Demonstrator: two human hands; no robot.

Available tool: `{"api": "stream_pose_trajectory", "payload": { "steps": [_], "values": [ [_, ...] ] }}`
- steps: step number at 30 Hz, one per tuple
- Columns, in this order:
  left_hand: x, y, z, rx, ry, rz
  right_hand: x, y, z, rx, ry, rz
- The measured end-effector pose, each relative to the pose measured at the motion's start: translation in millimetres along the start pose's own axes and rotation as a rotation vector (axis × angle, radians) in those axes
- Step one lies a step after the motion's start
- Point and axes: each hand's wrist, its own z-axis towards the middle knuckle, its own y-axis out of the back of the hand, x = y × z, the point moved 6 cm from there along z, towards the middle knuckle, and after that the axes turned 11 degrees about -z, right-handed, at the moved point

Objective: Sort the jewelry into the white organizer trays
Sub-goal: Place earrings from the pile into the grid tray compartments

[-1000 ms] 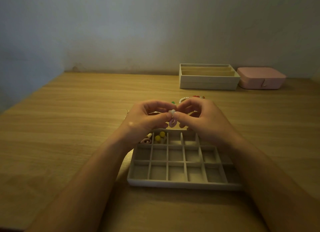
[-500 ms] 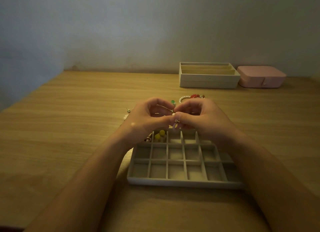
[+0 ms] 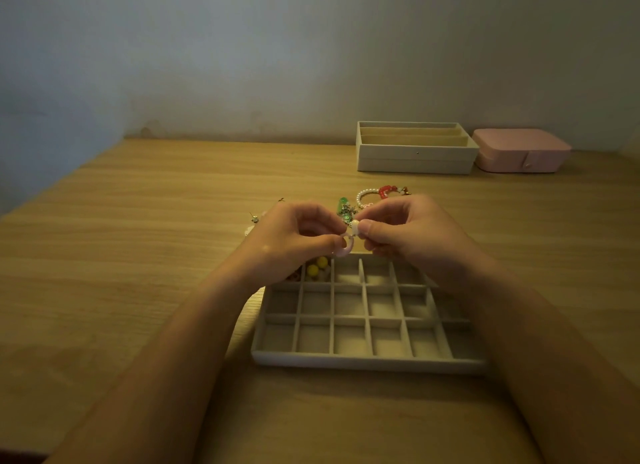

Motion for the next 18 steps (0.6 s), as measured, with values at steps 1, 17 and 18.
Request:
{"api": "stream_pose_trajectory", "payload": {
  "steps": [1,17,18],
  "values": [
    [0,0,0,0.001,-0.005,0.047,-1,0,0,0.010,-0.008,-0.060],
    [3,-15,1,0.097,-0.047,0.504,-6,-8,3,0.126,-0.033,-0.515],
    [3,-15,1,0.093,-0.047,0.530,-7,-9,3,0.120,-0.032,-0.528]
  ]
}}
